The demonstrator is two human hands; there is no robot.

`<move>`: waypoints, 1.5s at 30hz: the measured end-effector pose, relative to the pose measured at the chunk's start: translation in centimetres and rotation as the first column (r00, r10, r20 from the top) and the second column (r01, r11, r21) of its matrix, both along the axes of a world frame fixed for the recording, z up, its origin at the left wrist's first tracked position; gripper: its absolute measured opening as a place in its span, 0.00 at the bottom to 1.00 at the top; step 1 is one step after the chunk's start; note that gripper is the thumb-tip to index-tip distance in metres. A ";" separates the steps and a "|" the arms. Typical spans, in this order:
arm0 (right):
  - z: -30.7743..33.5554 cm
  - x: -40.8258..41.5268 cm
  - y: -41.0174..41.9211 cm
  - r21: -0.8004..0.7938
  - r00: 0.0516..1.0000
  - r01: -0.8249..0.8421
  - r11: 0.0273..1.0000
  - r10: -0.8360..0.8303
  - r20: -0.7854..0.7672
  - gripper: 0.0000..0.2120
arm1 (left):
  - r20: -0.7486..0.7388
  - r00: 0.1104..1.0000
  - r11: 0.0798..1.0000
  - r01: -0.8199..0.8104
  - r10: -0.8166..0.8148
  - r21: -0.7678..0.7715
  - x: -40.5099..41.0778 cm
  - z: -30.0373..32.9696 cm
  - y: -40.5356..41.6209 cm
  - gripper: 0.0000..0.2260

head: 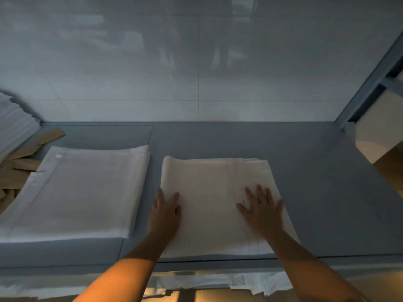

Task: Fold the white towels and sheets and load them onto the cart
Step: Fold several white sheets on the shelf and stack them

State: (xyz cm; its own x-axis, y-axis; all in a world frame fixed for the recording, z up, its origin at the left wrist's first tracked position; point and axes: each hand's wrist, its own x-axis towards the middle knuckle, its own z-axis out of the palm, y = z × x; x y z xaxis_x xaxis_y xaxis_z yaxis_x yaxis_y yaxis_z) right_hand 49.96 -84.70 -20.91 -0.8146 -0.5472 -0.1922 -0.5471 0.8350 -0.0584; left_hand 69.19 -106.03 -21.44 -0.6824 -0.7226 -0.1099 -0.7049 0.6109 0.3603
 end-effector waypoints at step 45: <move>12.1 7.9 2.2 -0.266 0.998 0.016 0.964 -0.030 -0.049 0.20 | 0.052 0.990 0.982 -0.123 0.132 -0.144 9.3 12.9 2.0 0.20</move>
